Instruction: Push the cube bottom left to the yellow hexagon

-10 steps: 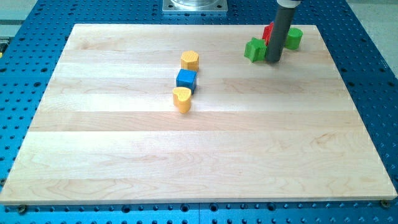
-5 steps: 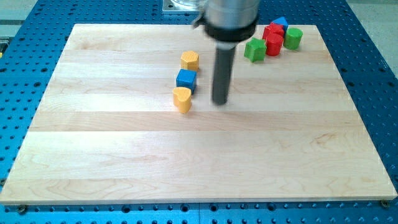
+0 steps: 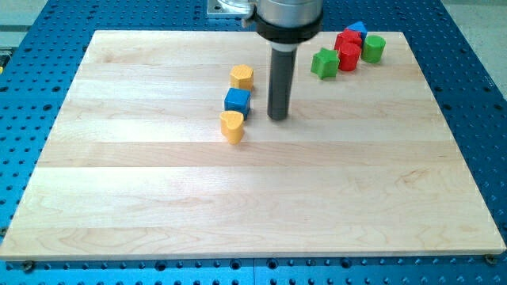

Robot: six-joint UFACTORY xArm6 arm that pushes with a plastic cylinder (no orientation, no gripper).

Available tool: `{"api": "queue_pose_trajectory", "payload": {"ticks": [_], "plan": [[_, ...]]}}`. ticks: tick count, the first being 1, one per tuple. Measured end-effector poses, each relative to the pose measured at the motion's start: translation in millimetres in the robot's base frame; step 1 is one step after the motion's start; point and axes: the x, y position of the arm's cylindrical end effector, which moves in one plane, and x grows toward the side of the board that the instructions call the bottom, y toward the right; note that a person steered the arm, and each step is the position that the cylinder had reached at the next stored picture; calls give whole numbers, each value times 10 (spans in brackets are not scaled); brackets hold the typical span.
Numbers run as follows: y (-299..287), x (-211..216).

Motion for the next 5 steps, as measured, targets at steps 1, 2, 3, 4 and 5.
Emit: {"api": "queue_pose_trajectory", "payload": {"ticks": [1,2,3,4,5], "plan": [[-439,40],[-906,-13],[-635,-477],[-177,-709],[495,-709]]}}
